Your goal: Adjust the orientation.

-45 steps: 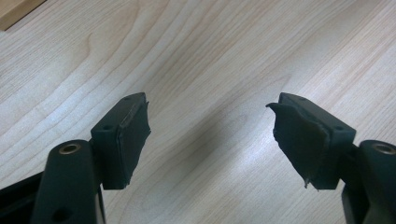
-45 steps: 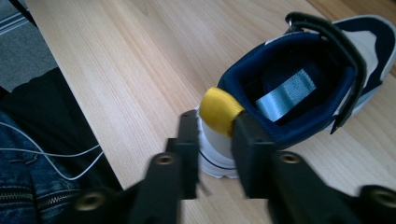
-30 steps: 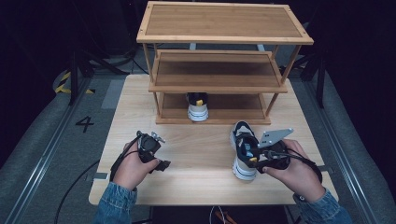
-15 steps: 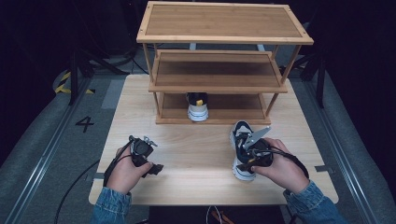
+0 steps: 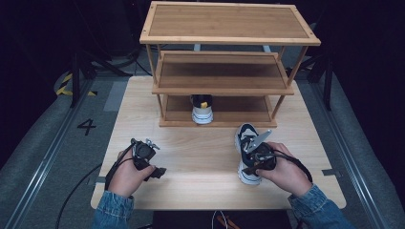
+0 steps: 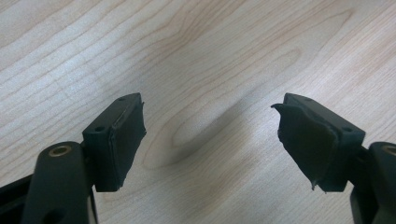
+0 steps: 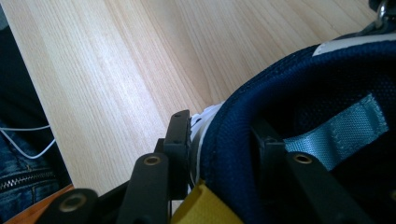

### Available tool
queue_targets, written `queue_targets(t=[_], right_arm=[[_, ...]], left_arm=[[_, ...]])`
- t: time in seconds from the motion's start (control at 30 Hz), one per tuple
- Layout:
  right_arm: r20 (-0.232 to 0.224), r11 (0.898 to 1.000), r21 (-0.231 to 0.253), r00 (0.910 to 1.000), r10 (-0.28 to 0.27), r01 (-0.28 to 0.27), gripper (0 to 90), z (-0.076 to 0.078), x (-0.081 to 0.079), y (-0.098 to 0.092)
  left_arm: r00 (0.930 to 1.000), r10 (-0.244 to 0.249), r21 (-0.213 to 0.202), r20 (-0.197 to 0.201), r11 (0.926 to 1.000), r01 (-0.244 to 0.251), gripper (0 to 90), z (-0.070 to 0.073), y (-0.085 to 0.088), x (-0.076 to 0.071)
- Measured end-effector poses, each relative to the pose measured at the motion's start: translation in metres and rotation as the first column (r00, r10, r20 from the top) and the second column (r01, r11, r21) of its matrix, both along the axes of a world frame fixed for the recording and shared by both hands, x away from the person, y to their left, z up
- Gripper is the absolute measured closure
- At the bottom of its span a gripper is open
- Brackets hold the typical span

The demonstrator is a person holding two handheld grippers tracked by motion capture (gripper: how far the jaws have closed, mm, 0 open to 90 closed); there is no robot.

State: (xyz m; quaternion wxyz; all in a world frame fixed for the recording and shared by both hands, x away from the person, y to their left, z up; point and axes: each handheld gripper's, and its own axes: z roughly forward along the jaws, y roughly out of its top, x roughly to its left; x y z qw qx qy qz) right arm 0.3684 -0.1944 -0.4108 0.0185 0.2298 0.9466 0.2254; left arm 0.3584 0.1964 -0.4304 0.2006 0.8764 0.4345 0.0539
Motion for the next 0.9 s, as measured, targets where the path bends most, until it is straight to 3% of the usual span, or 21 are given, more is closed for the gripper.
queue_targets(t=[0.33, 0.6, 0.77, 0.9], right_arm=[[0.060, 0.999, 0.011, 0.9976, 0.036, -0.037, 66.7, 0.019, 0.013, 0.006], [0.083, 0.999, 0.016, 0.9956, 0.043, -0.044, 66.6, 0.033, 0.050, 0.014], [0.106, 0.999, -0.002, 0.9933, 0.046, -0.046, 66.5, 0.036, 0.074, 0.021], [0.109, 0.998, 0.012, 0.9926, 0.054, -0.056, 66.5, 0.035, 0.095, 0.027]], left_arm=[[0.9999, 0.015, -0.008, 0.008, 0.9999, -0.015, 23.5, 0.002, 0.009, 0.003], [0.9994, 0.028, -0.027, 0.020, 0.9993, -0.027, 23.5, 0.006, 0.013, 0.005], [0.9994, 0.029, -0.025, 0.020, 0.9993, -0.029, 23.5, 0.006, 0.015, 0.006], [0.9995, 0.028, -0.031, 0.013, 0.9991, -0.028, 23.5, 0.004, 0.015, 0.007]])
